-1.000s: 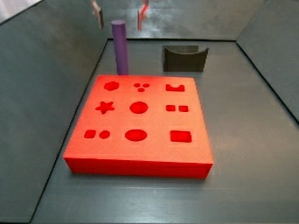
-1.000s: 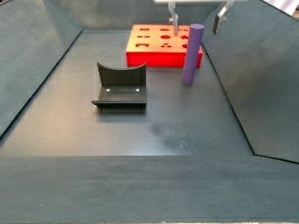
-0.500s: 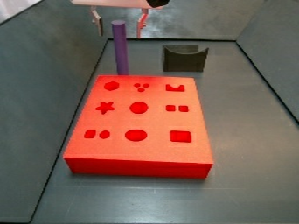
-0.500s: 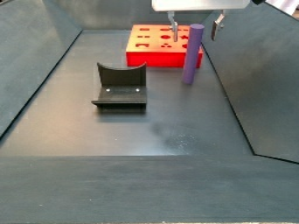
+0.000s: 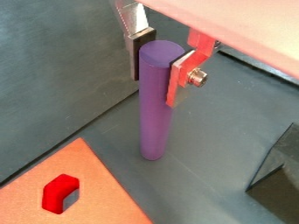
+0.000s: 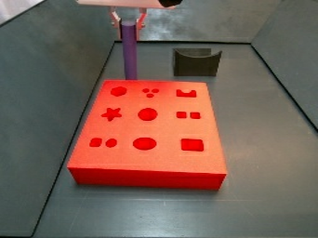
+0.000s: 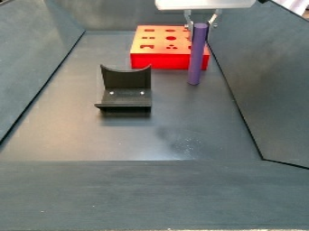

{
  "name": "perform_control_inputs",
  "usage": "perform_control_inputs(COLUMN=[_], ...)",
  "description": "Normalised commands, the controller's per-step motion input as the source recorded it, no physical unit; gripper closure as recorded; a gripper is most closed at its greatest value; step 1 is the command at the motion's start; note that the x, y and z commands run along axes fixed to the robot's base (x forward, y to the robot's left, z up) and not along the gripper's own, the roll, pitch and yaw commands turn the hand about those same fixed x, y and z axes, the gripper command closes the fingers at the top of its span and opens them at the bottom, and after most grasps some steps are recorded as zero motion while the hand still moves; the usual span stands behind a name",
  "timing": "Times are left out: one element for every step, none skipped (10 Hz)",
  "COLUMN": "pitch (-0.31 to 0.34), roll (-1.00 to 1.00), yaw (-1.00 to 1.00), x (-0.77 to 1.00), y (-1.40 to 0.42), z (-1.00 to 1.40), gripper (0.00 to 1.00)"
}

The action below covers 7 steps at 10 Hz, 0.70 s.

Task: Pick up the round object. Move up. Move to above the board. Insert the round object.
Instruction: Pick up the round object, then move up.

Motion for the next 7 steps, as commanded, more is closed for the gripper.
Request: perform_control_inputs(pitch=[0.000,0.000,0.000,0.000,0.000,0.000,0.000], roll=[0.00,0.00,0.00,0.00,0.00,0.00,0.00], yaw=[0.00,0.00,0.00,0.00,0.00,0.00,0.00], x=[0.00,0.00,0.00,0.00,0.00,0.00,0.00], y=[0.00,0.00,0.00,0.00,0.00,0.00,0.00], z=[0.00,0.00,0.00,0.00,0.00,0.00,0.83], gripper=[1.00,1.00,1.00,1.00,1.00,1.00,1.00])
